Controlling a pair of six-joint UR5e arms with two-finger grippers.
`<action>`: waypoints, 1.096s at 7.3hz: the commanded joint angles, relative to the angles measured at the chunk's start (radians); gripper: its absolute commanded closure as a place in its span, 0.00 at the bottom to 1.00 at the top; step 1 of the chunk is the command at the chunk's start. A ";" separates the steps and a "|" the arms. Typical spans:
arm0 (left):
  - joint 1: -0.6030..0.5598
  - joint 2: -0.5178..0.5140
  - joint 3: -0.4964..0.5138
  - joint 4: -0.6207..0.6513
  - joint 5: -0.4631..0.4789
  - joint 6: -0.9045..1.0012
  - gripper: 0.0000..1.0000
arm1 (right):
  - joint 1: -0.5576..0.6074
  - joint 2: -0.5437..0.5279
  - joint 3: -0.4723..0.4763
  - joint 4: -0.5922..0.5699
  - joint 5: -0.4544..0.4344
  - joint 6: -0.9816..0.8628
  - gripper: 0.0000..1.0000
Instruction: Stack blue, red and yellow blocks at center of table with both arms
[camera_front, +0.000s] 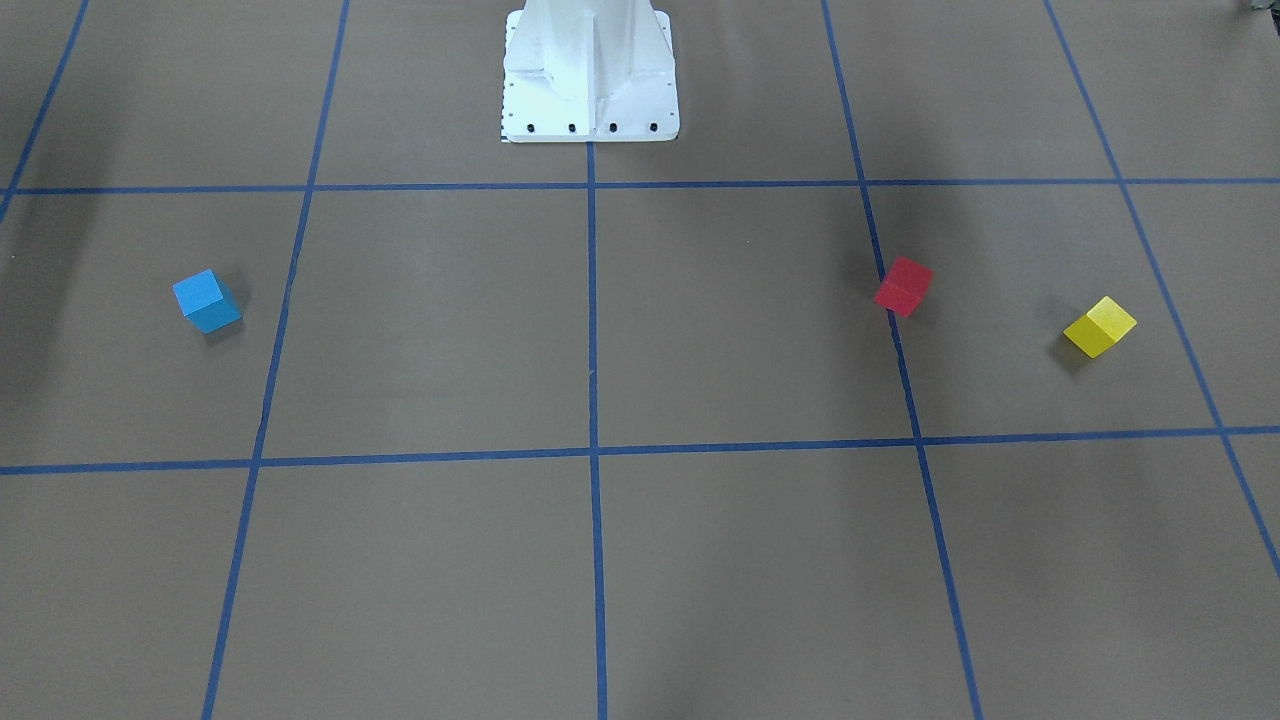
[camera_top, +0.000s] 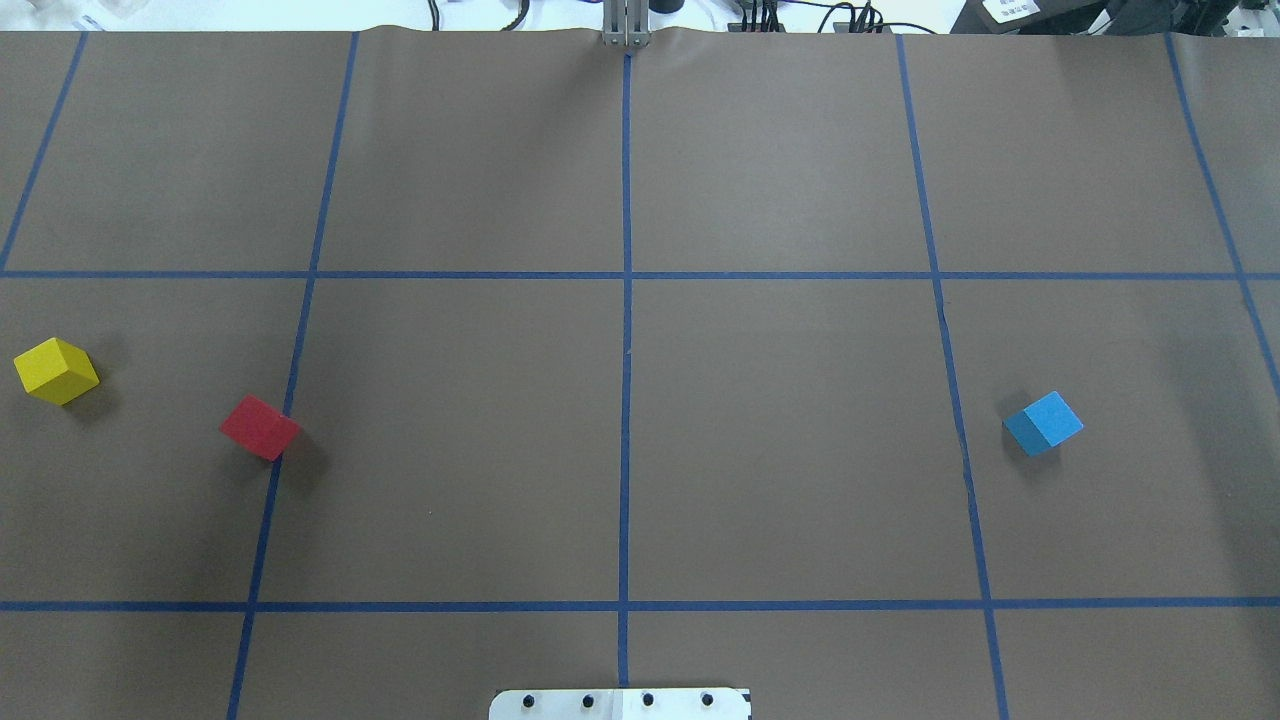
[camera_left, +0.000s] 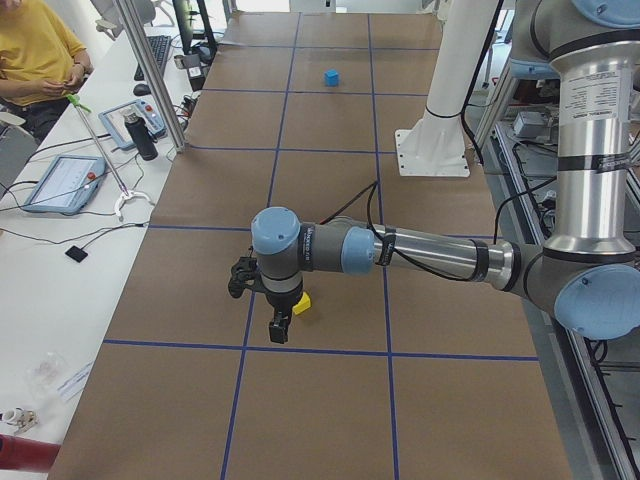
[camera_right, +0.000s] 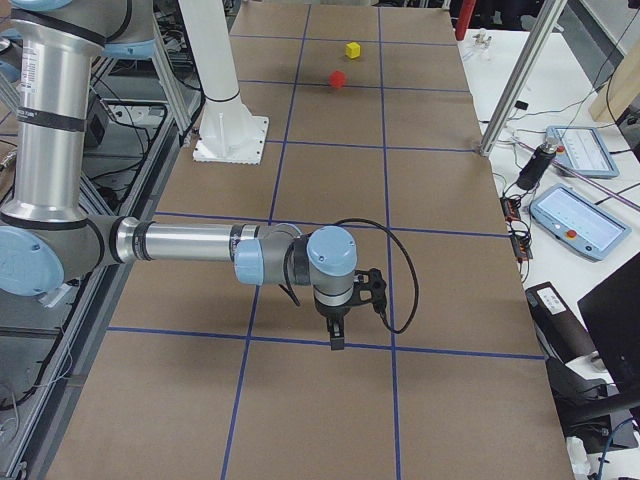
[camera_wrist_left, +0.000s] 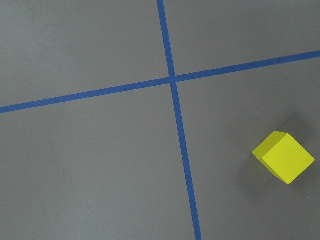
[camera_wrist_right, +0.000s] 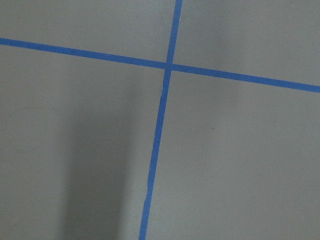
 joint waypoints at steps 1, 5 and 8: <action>0.002 -0.001 -0.014 0.000 0.000 0.000 0.00 | 0.000 0.000 -0.001 0.000 0.000 0.001 0.00; 0.005 -0.016 -0.017 -0.090 0.003 -0.002 0.00 | 0.000 0.005 0.007 0.002 0.003 0.009 0.00; 0.005 -0.023 -0.014 -0.185 0.012 -0.008 0.00 | -0.006 0.014 -0.004 0.141 0.017 0.015 0.00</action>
